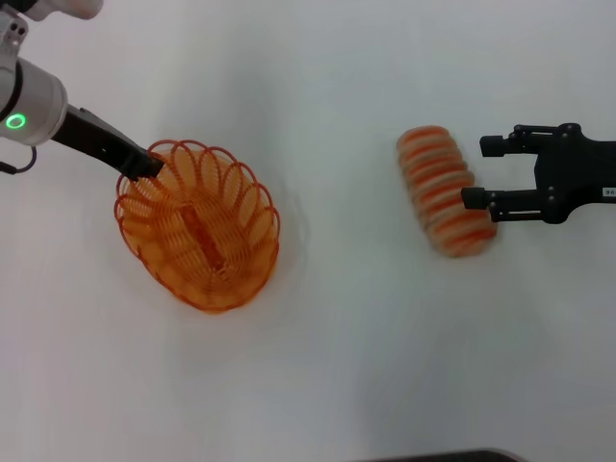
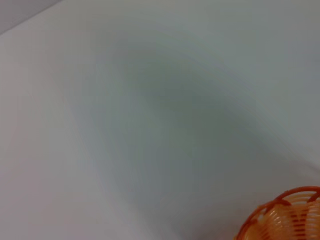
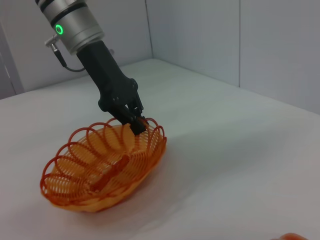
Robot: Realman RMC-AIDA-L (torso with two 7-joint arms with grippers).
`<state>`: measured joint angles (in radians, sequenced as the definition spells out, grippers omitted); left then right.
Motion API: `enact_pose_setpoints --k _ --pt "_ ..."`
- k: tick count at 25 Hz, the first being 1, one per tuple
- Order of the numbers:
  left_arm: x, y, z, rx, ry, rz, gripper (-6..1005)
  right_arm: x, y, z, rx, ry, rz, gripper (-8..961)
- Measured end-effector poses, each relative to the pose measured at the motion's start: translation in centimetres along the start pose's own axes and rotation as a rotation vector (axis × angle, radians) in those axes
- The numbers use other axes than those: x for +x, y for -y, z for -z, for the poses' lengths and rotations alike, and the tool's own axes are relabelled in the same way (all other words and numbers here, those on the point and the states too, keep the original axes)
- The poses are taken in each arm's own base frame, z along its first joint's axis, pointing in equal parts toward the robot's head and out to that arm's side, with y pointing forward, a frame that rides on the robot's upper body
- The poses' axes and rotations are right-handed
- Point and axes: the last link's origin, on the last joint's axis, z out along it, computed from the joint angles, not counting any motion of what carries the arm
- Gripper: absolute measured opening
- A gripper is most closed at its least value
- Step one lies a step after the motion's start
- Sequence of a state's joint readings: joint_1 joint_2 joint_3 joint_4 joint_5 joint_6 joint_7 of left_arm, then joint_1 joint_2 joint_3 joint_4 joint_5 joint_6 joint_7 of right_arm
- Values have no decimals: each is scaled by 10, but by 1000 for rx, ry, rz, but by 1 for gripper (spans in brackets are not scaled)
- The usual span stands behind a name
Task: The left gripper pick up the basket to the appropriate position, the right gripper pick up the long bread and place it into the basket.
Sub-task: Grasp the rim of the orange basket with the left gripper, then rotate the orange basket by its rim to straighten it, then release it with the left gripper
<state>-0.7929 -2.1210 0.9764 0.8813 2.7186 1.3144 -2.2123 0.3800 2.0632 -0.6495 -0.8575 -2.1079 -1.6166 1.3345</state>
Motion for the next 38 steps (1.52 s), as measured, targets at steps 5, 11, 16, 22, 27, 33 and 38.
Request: enact_pose_setpoints --k 5,11,16,22,27,33,38 --pt "6 -4 1 13 21 -3 114 0 0 1 0 0 1 802" --pt "20 -3 11 23 1 66 110 0 1 1 1 -1 1 802" --pt "29 0 25 2 2 173 102 -2 2 2 10 8 0 801" --pt "27 2 38 -50 -15 340 88 -6 8 5 37 33 -3 799" --pt "20 3 40 -64 -11 427 87 -10 12 8 60 53 -7 798" --pt "3 2 34 -88 -40 552 87 -14 19 12 116 100 -26 795" --pt "-11 4 27 -103 -129 668 88 -18 26 17 164 141 -41 793"
